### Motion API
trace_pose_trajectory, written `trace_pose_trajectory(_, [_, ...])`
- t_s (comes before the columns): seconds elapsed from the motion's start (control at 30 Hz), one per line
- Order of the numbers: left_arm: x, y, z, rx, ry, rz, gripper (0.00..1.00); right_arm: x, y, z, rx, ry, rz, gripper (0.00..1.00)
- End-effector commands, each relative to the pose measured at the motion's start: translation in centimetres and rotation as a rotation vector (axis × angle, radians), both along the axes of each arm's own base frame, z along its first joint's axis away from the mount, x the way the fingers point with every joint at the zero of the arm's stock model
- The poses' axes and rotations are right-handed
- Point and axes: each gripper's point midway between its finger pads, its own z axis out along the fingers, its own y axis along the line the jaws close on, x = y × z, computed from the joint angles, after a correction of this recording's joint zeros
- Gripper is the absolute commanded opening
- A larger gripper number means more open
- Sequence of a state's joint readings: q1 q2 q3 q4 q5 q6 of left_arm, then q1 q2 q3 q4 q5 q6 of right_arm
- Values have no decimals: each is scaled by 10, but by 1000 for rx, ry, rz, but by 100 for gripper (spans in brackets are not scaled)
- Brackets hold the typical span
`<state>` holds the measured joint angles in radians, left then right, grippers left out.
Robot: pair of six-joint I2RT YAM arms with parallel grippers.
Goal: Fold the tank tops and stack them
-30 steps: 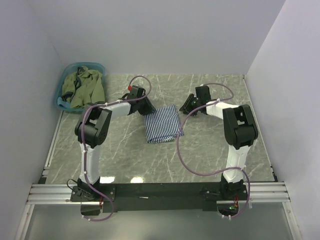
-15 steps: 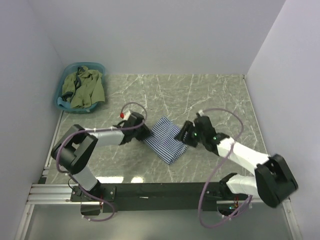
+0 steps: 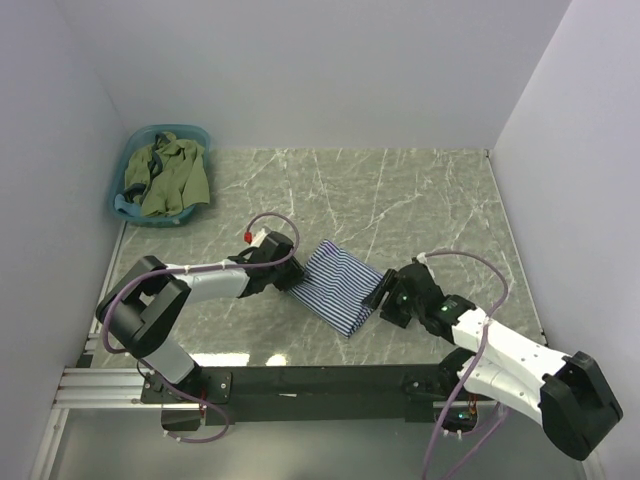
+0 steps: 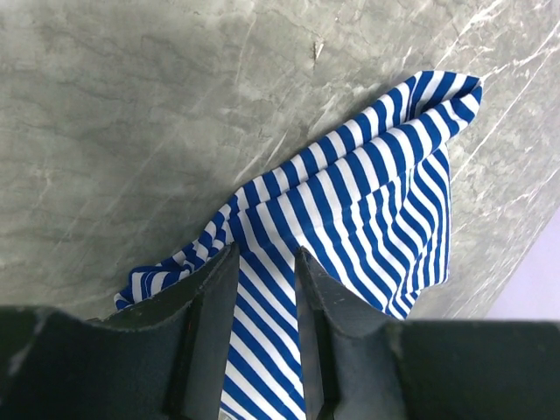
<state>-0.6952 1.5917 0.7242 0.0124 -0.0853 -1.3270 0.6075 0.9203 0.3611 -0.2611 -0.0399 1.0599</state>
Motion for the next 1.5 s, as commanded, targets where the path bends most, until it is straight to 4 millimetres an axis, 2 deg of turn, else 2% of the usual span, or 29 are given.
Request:
trace_pose_trajectory(0.0, [1,0,6,28,-18,-39,38,-1,-3,-11,-8,28,-53,71])
trace_pose_trajectory(0.07, [0,-5,6,17,-17,-65,38,2,-2,-17,-16,39,-58,71])
trace_pose_trajectory(0.2, [-3,-9,3,7,1,-94,38,20,12,-14,-3,17,-50,72])
trace_pose_trajectory(0.23, [0,-13,7,-6,-19,-102,39,24,9,-19,-31,21,-62,71])
trace_pose_trajectory(0.3, [1,-12,7,-1,-20,-107,39,28,9,-20,-56,16,-58,66])
trace_pose_trajectory(0.33, [2,-12,10,0,-28,-109,39,28,7,-24,-80,27,-58,57])
trace_pose_trajectory(0.4, [8,-9,17,11,-47,-111,40,30,2,-25,-112,21,-57,49])
trace_pose_trajectory(0.53, [22,-3,38,25,-83,-126,41,41,-5,-22,-156,11,-46,10])
trace_pose_trajectory(0.57, [27,-3,47,37,-100,-140,42,50,-7,-17,-158,3,-58,3])
trace_pose_trajectory(0.6, [32,1,53,39,-107,-139,42,52,-11,-21,-184,13,-40,0])
trace_pose_trajectory(0.67, [41,3,73,42,-155,-151,43,67,-22,-17,-196,2,-67,0])
trace_pose_trajectory(0.73, [45,9,90,44,-189,-150,43,74,-26,-18,-203,2,-49,0])
trace_pose_trajectory(0.83, [42,10,108,37,-225,-199,44,88,-34,-12,-240,-12,-45,0])
trace_pose_trajectory(0.97, [39,6,120,19,-261,-243,45,93,-53,-20,-320,30,-32,0])
trace_pose_trajectory(1.1, [40,-2,111,-13,-252,-256,47,99,-90,-30,-392,87,-75,0])
trace_pose_trajectory(1.13, [39,-2,100,-13,-224,-248,48,102,-100,-32,-403,103,-101,0])
trace_pose_trajectory(1.17, [43,-5,99,-25,-238,-242,48,105,-104,-31,-414,103,-106,0])
trace_pose_trajectory(1.3, [52,-17,66,7,-189,-237,51,110,-120,-26,-459,111,-136,0])
trace_pose_trajectory(1.33, [57,-23,51,21,-162,-242,51,114,-124,-23,-470,106,-148,0])
trace_pose_trajectory(1.47, [56,-56,22,44,-116,-293,50,116,-138,-18,-515,138,-156,0])
